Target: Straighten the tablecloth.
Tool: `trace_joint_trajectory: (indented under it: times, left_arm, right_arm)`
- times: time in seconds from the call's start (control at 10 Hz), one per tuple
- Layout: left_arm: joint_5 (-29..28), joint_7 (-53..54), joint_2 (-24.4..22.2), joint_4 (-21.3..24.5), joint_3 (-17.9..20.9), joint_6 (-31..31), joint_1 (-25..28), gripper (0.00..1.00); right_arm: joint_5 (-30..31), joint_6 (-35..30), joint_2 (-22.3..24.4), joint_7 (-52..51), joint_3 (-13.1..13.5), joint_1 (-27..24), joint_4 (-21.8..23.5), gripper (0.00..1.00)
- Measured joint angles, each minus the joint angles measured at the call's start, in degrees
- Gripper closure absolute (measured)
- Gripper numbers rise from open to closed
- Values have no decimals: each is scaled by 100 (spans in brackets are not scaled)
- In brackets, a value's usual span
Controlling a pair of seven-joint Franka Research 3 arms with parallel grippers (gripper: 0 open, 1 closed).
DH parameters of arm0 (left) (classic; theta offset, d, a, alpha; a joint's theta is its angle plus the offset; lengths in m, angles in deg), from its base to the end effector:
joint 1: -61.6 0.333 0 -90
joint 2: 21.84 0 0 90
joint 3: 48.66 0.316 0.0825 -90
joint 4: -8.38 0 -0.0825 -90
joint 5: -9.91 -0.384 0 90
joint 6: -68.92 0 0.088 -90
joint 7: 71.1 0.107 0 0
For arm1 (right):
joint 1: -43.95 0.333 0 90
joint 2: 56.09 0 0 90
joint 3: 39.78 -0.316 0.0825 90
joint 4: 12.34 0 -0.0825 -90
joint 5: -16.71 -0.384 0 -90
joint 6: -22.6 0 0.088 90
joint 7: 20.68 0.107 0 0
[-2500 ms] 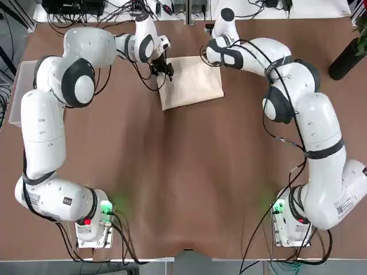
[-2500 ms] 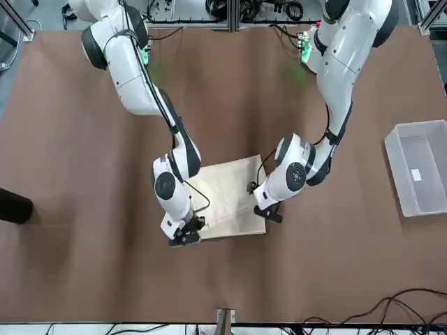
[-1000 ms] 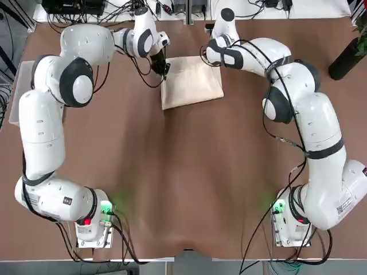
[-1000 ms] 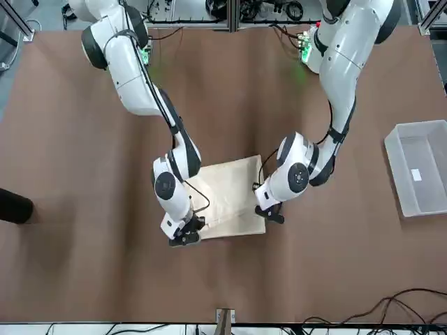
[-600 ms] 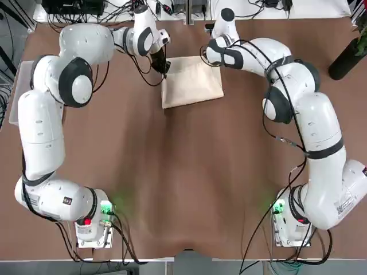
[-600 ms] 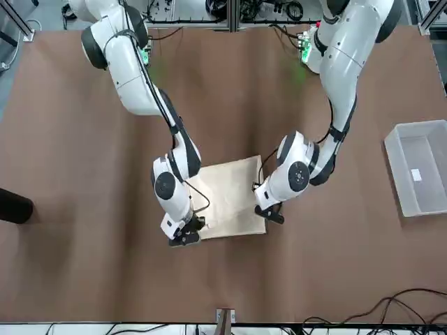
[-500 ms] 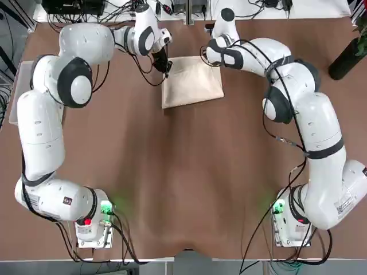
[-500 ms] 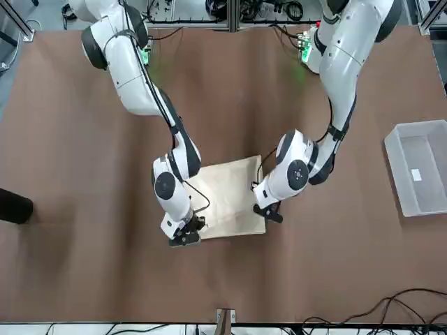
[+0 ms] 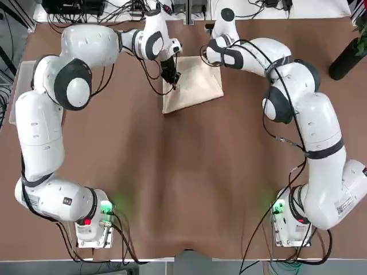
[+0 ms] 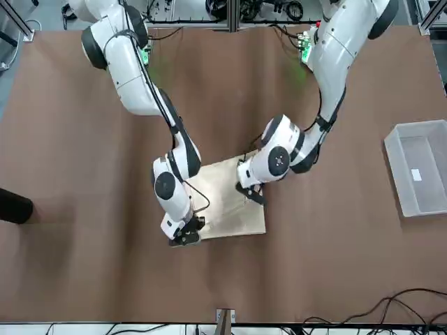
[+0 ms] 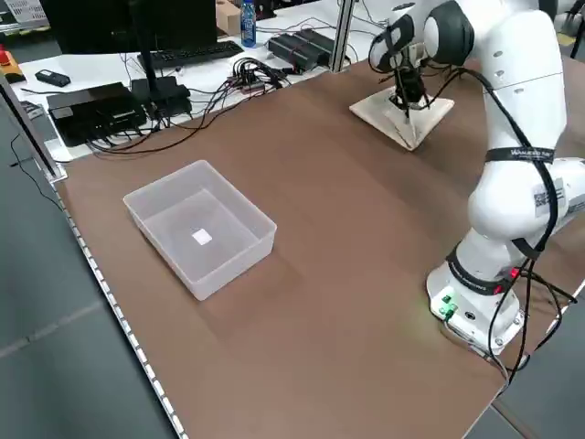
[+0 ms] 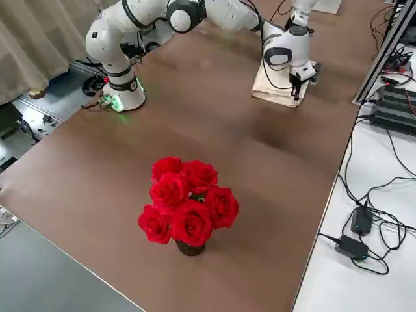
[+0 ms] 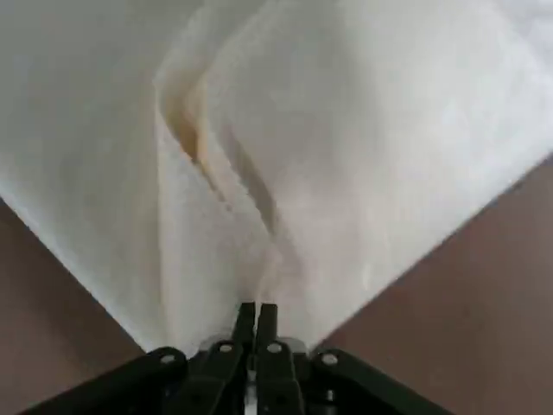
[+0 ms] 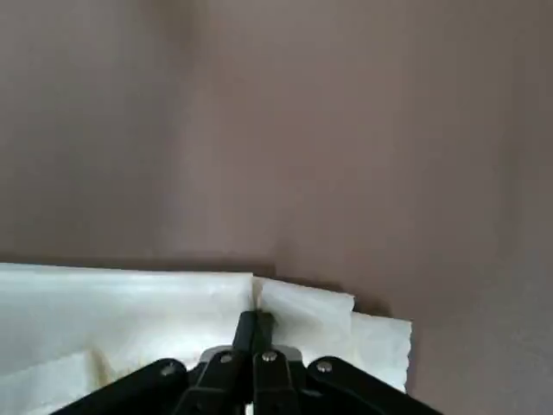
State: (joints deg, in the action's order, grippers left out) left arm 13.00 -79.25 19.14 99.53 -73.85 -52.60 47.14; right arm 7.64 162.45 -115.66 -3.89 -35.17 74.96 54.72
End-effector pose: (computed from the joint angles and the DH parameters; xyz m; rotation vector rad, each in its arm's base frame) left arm 0.5486 -0.4066 0.2377 2.7967 -0.6245 -0.3588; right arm 0.6912 0.3659 0.1765 -2.9888 -0.1592 -0.2989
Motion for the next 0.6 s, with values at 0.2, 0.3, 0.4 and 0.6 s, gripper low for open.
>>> trace_joint_trajectory:
  times: [0.2,0.3,0.4,0.6]
  left_arm:
    - [0,30,-172,114,-142,570,4,96]
    - [0,30,-205,170,-242,745,-1,96]
    - [0,30,-210,242,-342,843,-4,96]
    - [-3,31,-214,440,-520,902,-17,96]
  right_arm:
    - [0,1,0,0,0,0,0,97]
    - [0,1,0,0,0,0,0,97]
    - [0,1,0,0,1,0,0,97]
    - [0,1,0,-1,1,0,0,97]
